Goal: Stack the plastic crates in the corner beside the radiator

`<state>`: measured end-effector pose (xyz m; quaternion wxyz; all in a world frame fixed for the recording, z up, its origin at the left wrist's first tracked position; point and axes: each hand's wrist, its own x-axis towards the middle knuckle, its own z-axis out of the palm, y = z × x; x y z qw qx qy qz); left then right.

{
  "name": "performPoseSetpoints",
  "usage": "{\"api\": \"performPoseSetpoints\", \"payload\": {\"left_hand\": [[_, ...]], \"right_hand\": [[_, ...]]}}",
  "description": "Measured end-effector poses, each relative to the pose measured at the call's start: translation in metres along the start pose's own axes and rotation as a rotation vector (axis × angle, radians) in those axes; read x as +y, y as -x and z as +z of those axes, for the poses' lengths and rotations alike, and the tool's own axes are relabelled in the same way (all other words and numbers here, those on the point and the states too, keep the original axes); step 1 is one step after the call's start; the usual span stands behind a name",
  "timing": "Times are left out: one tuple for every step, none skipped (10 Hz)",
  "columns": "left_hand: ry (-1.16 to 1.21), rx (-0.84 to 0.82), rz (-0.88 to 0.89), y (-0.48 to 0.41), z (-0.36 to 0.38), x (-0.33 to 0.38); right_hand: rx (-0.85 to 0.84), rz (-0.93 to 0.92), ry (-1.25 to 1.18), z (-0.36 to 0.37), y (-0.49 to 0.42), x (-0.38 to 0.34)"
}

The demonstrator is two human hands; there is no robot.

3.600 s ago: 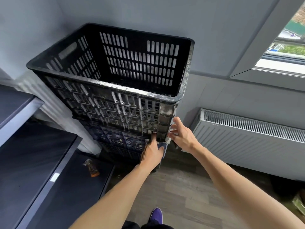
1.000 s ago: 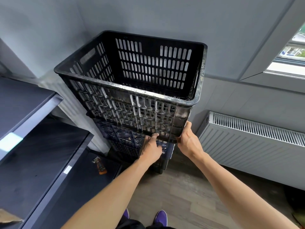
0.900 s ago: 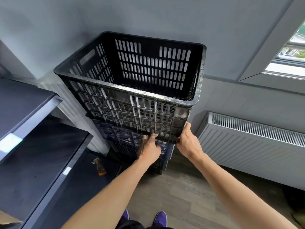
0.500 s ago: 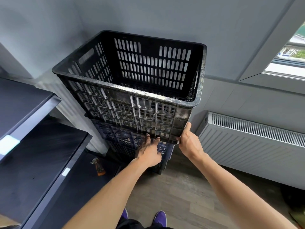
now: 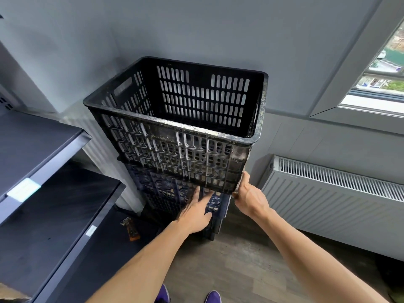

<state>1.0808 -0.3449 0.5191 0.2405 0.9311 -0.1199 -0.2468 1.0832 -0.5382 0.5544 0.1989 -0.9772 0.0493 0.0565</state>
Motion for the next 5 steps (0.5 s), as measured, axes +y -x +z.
{"api": "performPoseSetpoints", "payload": {"left_hand": [[0.043,0.132,0.038,0.008,0.001,0.008],[0.059,0.329,0.148,0.011,-0.009,0.017],[0.045,0.505,0.231,0.012,-0.022,0.021],[0.058,0.591,0.197,0.012,-0.033,0.023],[0.084,0.669,0.160,0.017,-0.042,0.018]], "right_hand": [[-0.046,0.031,0.043,0.001,0.006,-0.008],[-0.091,0.047,0.199,-0.006,0.008,-0.017],[-0.103,0.004,0.277,-0.016,0.014,-0.028],[-0.029,-0.056,0.253,-0.018,0.017,-0.040],[0.022,-0.055,0.173,-0.015,0.020,-0.052]]}}
